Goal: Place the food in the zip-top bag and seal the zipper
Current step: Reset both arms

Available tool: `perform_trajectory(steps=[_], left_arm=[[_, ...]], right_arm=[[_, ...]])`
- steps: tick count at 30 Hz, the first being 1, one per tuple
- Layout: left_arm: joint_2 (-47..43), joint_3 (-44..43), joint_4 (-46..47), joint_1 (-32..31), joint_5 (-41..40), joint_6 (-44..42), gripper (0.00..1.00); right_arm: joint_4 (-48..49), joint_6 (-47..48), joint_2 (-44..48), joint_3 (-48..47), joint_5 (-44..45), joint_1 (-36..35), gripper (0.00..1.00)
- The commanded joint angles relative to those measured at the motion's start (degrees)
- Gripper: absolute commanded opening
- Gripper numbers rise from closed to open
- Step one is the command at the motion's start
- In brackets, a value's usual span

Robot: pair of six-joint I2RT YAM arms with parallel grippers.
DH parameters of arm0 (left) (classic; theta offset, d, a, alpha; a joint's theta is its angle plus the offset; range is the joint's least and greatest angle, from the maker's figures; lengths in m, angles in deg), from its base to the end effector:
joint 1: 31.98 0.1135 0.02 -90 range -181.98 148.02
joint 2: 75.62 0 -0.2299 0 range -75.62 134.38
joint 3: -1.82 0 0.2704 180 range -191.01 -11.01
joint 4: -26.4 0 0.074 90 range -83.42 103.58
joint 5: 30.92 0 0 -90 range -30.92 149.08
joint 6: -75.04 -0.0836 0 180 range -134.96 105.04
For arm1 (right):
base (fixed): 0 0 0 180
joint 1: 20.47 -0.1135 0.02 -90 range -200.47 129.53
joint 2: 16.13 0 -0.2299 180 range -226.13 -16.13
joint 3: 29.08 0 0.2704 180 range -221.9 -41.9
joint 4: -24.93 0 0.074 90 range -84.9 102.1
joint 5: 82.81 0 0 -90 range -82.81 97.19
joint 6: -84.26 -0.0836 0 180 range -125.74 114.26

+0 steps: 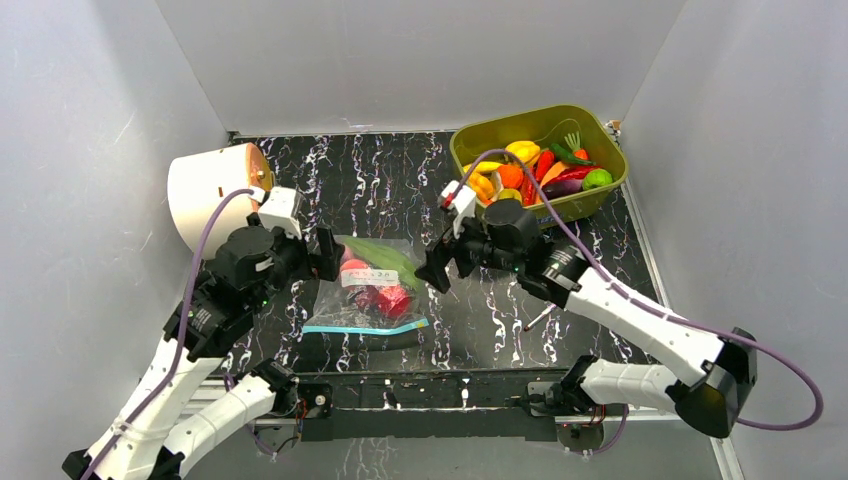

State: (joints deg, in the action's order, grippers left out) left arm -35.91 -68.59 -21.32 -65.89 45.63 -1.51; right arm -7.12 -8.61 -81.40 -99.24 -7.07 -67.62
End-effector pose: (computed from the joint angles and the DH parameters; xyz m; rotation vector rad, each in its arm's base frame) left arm 0.1969 -0.1089 0.3530 0.1714 1.8666 -0.3531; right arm 0.2101 0.2568 0.2746 -0.9484 1.9013 0.7873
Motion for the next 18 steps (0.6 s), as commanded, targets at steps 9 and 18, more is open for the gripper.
perform_trajectory(steps=[9, 18], left_arm=[[-4.98, -5.27, 6.24, 0.25, 3.56, -4.35, 0.99], [-3.51, -6.08, 3.48, 0.24, 2.77, -1.55, 0.98]], right_arm=[[-0.64, -19.31, 9.98, -5.81, 22.15, -0.04, 0.98], [-3.16, -27.09, 14.38, -5.12, 32.12, -0.04, 0.98]])
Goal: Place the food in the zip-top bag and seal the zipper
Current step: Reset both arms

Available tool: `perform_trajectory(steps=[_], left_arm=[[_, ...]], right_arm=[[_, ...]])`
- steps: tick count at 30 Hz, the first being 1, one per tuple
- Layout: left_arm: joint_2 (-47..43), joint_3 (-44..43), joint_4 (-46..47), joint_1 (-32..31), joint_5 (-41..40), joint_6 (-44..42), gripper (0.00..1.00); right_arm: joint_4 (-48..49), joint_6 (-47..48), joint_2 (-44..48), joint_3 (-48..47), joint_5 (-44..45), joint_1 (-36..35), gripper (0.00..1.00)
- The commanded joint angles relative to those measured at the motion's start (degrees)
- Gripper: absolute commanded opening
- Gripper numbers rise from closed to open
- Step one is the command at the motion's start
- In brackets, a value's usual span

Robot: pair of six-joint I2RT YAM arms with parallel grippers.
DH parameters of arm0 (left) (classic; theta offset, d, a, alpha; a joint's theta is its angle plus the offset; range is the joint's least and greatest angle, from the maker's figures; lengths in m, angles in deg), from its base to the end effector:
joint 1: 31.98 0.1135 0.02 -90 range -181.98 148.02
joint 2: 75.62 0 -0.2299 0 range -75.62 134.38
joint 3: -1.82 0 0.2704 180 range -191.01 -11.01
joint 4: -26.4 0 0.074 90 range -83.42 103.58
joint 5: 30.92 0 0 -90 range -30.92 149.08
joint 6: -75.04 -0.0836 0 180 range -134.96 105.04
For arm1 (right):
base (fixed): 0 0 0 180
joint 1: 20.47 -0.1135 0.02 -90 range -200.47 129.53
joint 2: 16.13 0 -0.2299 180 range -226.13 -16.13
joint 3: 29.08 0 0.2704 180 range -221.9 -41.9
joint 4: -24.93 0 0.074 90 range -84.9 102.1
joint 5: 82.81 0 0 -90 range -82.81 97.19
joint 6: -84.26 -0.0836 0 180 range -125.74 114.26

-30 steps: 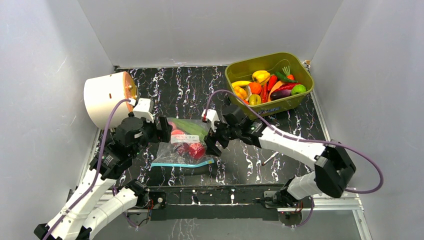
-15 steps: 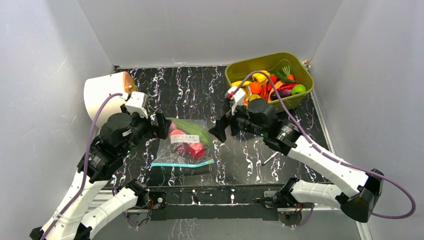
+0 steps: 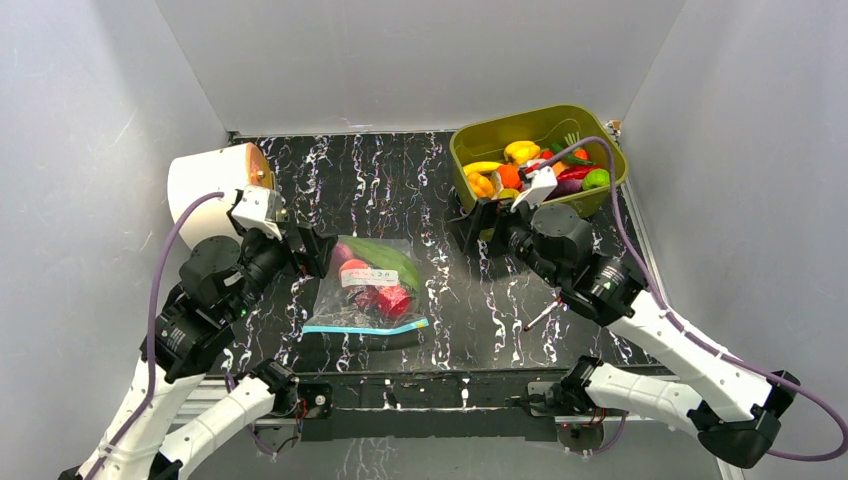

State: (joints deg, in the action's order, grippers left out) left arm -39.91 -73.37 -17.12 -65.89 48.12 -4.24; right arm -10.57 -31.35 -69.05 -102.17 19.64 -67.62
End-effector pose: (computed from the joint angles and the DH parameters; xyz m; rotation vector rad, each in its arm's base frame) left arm 0.1730 -0.0971 0.4086 0.1873 1.6476 -0.4378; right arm 0.2072 0.1969 0.3490 -0.1978 1.8778 0.6861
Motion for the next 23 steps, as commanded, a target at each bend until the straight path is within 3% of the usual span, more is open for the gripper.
perform_trajectory(steps=[1, 10, 23], left_arm=[[0.32, -0.74, -0.44, 0.25, 0.55, 1.39, 0.98], [-0.61, 4.70, 1.46, 0.24, 2.07, 6.15, 0.98], [0.76, 4.55, 1.76, 0.25, 2.19, 6.78, 0.98]], right_arm=[[0.65, -4.62, 2.38, -1.69, 4.92, -0.04, 0.98], [0.78, -6.34, 3.78, 0.91, 2.78, -0.01, 0.98], [2.12, -5.51, 4.66, 2.00, 1.28, -0.04, 0.98]])
